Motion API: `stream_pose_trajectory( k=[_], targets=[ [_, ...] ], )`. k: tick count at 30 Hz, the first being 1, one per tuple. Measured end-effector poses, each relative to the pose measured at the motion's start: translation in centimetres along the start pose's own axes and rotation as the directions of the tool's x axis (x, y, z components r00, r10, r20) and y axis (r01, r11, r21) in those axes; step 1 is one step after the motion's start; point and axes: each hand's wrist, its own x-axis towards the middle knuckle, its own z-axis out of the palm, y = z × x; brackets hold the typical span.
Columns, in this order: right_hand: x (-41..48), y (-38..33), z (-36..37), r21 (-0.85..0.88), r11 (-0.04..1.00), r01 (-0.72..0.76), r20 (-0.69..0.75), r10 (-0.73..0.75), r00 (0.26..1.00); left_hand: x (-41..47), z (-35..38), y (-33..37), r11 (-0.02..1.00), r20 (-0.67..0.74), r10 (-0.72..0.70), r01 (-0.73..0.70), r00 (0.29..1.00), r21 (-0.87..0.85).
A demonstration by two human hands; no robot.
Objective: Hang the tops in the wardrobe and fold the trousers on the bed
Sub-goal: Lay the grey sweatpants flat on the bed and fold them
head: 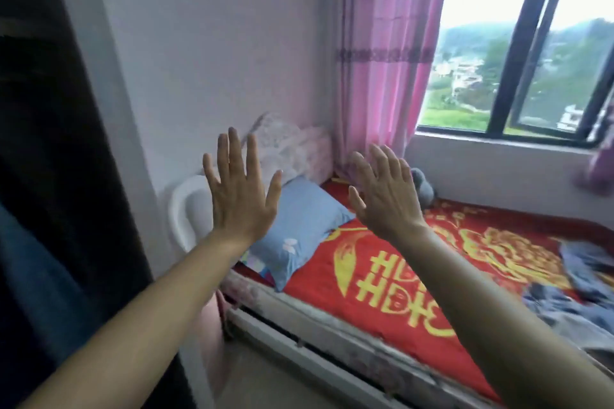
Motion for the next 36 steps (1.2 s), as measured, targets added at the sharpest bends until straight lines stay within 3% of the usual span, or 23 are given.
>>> stream_pose_trajectory(
  k=[5,11,14,18,24,36],
  targets=[
    [-15.5,13.7,1.3,-0.142,0.967,-0.210,0.222,0.238,0.946,-8.5,9.3,15.1,0.974,0.293,0.133,-0.070,0.947,-0.217],
    [-24.9,24.5,1.8,-0.344,0.826,-0.446,0.362,0.555,0.748,-11.2,17.9,24.9,0.903,0.443,0.404,-0.271,0.800,-0.334],
    [-25.5,28.3,3.0,-0.399,0.776,-0.488,0.365,0.623,0.692,-9.3,22.2,28.8,0.869,0.451,0.460,-0.286,0.765,-0.403],
    [-23.8,33.5,5.2,-0.464,0.746,-0.477,0.351,0.650,0.674,-5.8,28.1,33.6,0.834,0.435,0.489,-0.259,0.756,-0.486],
    [-20.7,41.3,8.0,-0.588,0.636,-0.500,0.274,0.738,0.617,-0.5,36.9,39.6,0.733,0.371,0.614,-0.328,0.697,-0.596],
    [-31.2,52.5,9.9,-0.711,0.334,-0.619,0.193,0.939,0.286,-5.0,49.7,55.3,0.658,0.496,0.729,-0.282,0.471,-0.699]
  ],
)
